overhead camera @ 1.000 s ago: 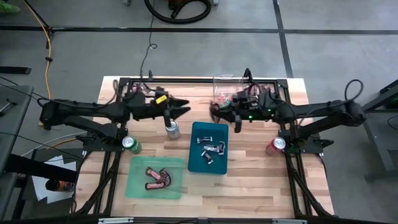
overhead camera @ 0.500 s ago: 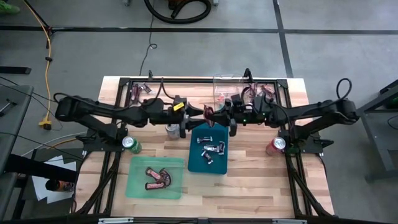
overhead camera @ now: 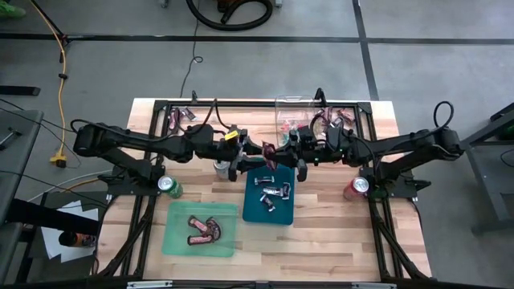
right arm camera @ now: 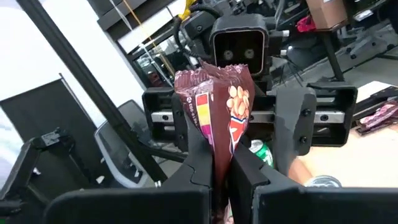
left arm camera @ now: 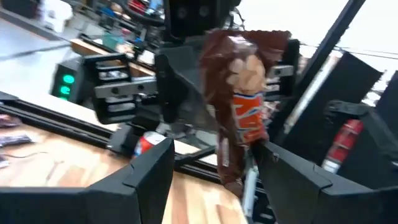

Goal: Sort candy
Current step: Put the brown chocolate into the green bin

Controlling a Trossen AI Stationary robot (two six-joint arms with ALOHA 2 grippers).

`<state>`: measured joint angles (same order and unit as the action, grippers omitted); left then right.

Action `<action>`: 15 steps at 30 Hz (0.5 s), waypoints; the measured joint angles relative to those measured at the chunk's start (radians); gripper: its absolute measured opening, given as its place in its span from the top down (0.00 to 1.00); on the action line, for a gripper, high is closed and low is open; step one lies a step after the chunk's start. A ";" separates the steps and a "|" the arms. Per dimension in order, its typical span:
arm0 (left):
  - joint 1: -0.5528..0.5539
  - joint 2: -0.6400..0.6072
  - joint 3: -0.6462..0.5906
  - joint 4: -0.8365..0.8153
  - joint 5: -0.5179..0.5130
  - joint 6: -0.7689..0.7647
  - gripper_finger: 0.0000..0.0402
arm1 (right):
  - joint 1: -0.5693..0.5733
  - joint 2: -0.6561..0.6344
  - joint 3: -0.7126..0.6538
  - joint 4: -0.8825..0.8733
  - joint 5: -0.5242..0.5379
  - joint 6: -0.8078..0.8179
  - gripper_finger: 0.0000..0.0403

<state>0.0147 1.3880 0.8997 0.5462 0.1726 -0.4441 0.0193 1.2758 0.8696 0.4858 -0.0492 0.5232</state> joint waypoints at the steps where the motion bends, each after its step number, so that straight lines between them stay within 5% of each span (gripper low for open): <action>1: 0.000 0.000 0.000 0.003 0.019 0.000 0.47 | -0.001 0.000 0.000 0.000 -0.002 -0.001 0.97; 6: -0.001 0.000 0.003 0.014 0.100 -0.047 0.49 | -0.002 0.003 0.000 -0.006 0.006 -0.005 0.97; 15: -0.003 0.014 0.002 0.039 0.008 -0.043 0.50 | 0.009 0.002 0.000 0.023 0.027 0.037 0.97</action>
<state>0.0116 1.4019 0.9020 0.5854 0.1810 -0.4874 0.0287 1.2774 0.8696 0.5084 -0.0218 0.5601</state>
